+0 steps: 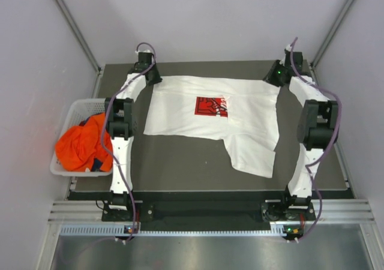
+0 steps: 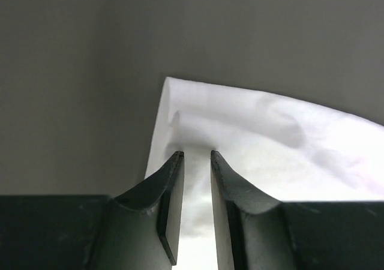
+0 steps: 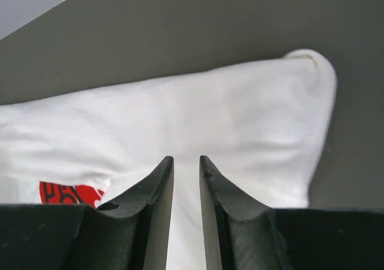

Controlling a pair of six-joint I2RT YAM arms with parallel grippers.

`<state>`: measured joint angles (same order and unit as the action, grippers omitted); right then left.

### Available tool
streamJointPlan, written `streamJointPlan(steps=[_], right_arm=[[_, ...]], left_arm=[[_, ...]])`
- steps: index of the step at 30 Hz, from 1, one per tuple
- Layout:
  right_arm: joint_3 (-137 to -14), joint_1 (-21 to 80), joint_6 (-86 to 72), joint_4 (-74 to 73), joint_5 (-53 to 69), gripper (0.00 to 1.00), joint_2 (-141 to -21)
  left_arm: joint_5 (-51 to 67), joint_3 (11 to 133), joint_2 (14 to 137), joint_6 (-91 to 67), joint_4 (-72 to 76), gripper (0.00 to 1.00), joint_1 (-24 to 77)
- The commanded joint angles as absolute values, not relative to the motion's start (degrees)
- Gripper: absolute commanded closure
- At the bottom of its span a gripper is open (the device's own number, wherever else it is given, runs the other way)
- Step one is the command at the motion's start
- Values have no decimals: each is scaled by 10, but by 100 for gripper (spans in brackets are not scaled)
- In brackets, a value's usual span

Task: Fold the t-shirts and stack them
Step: Fold the tshirt

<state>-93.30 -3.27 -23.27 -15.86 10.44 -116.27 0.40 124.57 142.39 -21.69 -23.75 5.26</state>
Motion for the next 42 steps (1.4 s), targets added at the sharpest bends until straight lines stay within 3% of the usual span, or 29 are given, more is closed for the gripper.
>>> streamJointPlan(steps=[1,8,18,21,26,29,32,36,42], right_arm=[[-1017,-32,-251,-145,143,77,-1251],[-1120,-63,-279,-216,60,80,-1367],[-1139,-106,-293,-235,25,84,-1384],[-1150,-105,-285,-231,59,81,-1362],[-1149,-105,-301,-337,-28,60,-1255],[-1089,-105,-366,-426,-148,47,-1161],[-1017,-105,-413,-470,-142,39,-1053],[-835,-70,-469,-570,-132,42,-925],[-582,-4,-587,-661,-122,47,-755]], left_arm=[[-21,1271,1442,-236,-248,70,43],[-15,1303,1475,-226,-271,68,39],[-43,1323,1486,-222,-299,66,39],[-3,1338,1455,-217,-305,61,39],[32,1333,1356,-207,-320,49,40],[19,1307,1290,-196,-365,44,40],[12,1242,1207,-206,-397,43,43],[17,1041,1059,-221,-379,43,73],[13,857,926,-237,-358,44,134]])
